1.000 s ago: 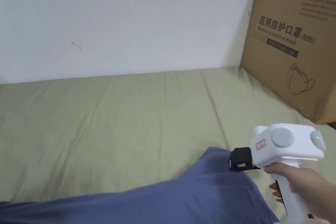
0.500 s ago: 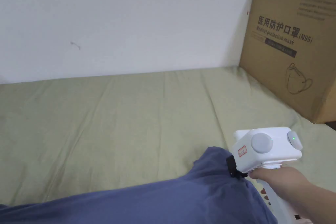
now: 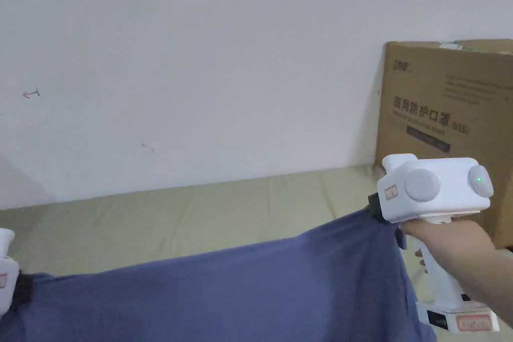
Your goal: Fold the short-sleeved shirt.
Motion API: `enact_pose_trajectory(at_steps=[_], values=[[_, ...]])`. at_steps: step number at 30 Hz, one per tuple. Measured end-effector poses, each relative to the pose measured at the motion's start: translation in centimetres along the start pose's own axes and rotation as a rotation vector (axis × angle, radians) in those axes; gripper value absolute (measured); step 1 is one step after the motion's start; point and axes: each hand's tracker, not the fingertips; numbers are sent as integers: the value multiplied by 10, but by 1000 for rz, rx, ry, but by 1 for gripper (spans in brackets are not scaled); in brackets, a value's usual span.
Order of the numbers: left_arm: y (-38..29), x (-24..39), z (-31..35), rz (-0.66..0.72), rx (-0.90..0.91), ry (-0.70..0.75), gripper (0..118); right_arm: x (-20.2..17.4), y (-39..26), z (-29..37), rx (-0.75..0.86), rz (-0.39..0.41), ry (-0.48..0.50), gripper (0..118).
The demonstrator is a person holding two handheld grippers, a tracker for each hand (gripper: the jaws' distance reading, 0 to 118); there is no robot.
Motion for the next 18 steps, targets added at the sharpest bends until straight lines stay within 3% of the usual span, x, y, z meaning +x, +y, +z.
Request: enact_pose_trajectory(at_steps=[8,15,18], values=[[110,-12,23,106,207,47,1,-20,97,28,236,74,-69,2],[168,-5,43,147,438,93,1,-36,154,52,462,73,-139,2],[167,4,30,134,435,96,1,-39,155,48,466,45,-129,2]])
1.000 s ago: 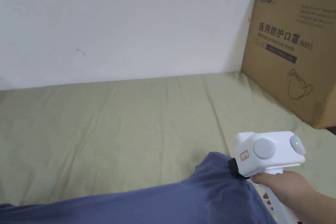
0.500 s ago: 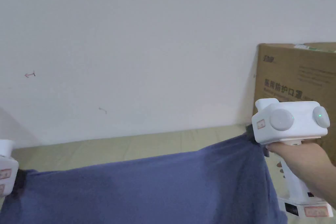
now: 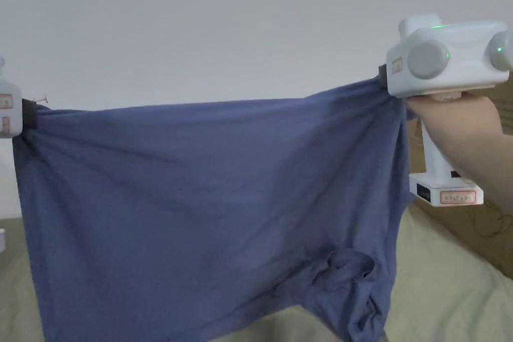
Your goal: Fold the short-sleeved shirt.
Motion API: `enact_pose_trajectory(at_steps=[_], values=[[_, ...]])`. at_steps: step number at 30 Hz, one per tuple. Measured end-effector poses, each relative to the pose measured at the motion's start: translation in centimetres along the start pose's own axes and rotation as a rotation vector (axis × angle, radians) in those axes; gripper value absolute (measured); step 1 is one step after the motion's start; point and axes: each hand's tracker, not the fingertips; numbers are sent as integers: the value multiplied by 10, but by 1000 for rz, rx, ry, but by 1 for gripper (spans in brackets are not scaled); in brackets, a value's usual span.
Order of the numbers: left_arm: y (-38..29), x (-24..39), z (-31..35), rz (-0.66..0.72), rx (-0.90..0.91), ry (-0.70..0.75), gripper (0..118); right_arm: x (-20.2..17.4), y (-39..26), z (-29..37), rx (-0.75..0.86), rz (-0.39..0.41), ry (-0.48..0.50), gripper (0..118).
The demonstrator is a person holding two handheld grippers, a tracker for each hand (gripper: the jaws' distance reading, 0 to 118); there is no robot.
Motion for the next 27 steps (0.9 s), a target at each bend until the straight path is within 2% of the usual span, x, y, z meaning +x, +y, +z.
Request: enact_pose_trajectory(at_steps=[4,6,9,11,13,15,18,20,22,27], values=[[-63,18,-21,-62,-125,-25,1,-9,-68,-12,-64,10,0,2],[-113,25,-26,-62,-218,-53,1,-14,-127,-17,-151,13,-4,2],[-213,35,-19,5,-385,-105,1,-18,-234,-4,-337,15,47,2],[-275,38,1,-3,-502,-160,1,-13,-302,6,-450,20,81,2],[-333,31,38,-92,-488,-120,1,-2,-363,46,-546,-5,136,2],[-371,14,77,-60,-519,-208,1,15,-403,89,-623,-17,190,2],[-408,-17,143,-80,-530,-187,1,48,-431,167,-628,0,198,2],[-417,-41,176,28,-548,-190,1,71,-436,210,-631,-26,225,2],[-420,-61,215,30,-511,-178,1,92,-442,256,-641,-49,245,2],[-435,-79,284,-50,-549,-227,1,116,-457,335,-653,-10,293,2]])
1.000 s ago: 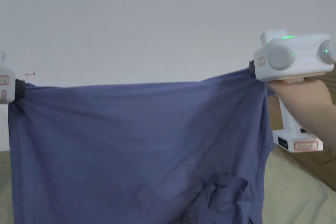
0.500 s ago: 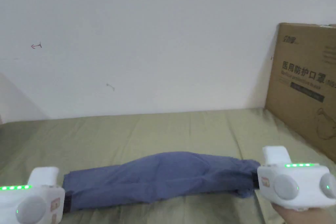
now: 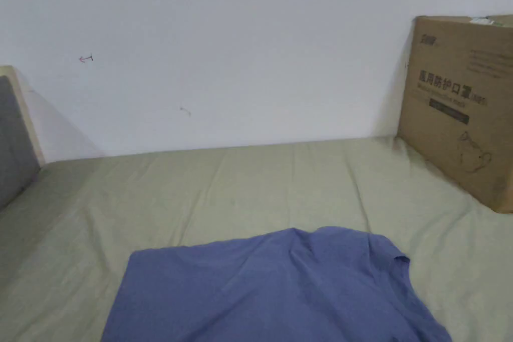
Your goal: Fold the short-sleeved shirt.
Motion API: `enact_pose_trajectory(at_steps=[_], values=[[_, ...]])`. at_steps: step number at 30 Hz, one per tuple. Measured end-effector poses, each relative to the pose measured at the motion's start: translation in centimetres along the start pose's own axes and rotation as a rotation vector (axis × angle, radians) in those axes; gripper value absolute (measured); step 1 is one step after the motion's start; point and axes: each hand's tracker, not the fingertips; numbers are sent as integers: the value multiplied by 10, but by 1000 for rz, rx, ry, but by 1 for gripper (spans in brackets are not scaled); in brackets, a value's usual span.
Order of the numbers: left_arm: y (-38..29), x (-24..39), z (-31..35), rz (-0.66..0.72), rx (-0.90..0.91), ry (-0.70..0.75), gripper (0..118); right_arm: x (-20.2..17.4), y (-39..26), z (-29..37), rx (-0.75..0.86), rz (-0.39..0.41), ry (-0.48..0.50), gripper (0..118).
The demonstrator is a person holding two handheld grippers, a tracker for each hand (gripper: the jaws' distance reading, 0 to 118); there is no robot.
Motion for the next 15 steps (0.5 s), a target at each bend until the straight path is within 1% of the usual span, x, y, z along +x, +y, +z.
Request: enact_pose_trajectory(at_steps=[2,4,7,11,12,13,14,15], values=[[-21,4,18,-25,11,10,1,1,-17,14,-10,-16,5,2],[-31,-1,31,-9,11,-4,1,1,-29,24,-18,-33,13,2],[-41,-5,46,46,30,-28,1,4,-34,29,-15,-34,5,2],[-49,-1,51,34,40,-33,2,4,-34,26,0,-43,-2,2],[-50,1,54,24,63,-29,7,3,-34,25,5,-59,2,9],[-50,4,59,22,85,-24,17,2,-34,27,17,-73,10,24],[-49,7,64,28,101,-25,35,1,-35,32,46,-88,14,53],[-47,8,71,34,117,-28,77,-3,-34,39,84,-98,23,95]])
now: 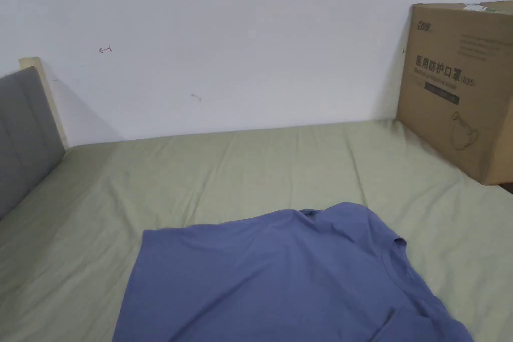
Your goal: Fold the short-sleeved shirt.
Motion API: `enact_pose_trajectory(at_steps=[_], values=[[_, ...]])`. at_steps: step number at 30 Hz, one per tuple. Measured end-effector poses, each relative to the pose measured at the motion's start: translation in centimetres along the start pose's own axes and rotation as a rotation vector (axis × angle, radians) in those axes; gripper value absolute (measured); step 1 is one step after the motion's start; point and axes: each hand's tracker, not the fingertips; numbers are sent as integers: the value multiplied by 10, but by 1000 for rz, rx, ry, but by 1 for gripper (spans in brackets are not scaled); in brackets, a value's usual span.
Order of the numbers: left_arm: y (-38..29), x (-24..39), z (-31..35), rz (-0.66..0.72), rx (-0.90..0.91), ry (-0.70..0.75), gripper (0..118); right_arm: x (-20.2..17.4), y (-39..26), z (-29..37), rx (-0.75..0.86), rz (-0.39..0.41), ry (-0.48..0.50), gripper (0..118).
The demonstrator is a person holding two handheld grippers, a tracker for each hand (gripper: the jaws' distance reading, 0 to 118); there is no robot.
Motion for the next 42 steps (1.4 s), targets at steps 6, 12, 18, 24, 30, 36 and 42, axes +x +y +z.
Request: enact_pose_trajectory(at_steps=[6,12,18,24,30,36,42], values=[[29,23,56,-29,223,-109,115,-38,27,74,279,27,34,118],[52,53,129,28,487,-136,17,-86,45,135,509,-47,168,86],[78,47,151,15,461,-110,0,-99,63,139,495,-46,141,0],[103,7,77,44,-125,-174,0,-87,65,122,432,-70,133,0],[71,-26,-11,60,-220,-154,112,-86,59,96,313,-89,171,0],[48,-39,-61,38,-282,-138,10,-90,55,80,241,-68,160,0],[34,-21,-46,-72,-162,-102,4,-61,55,66,196,-115,118,2]])
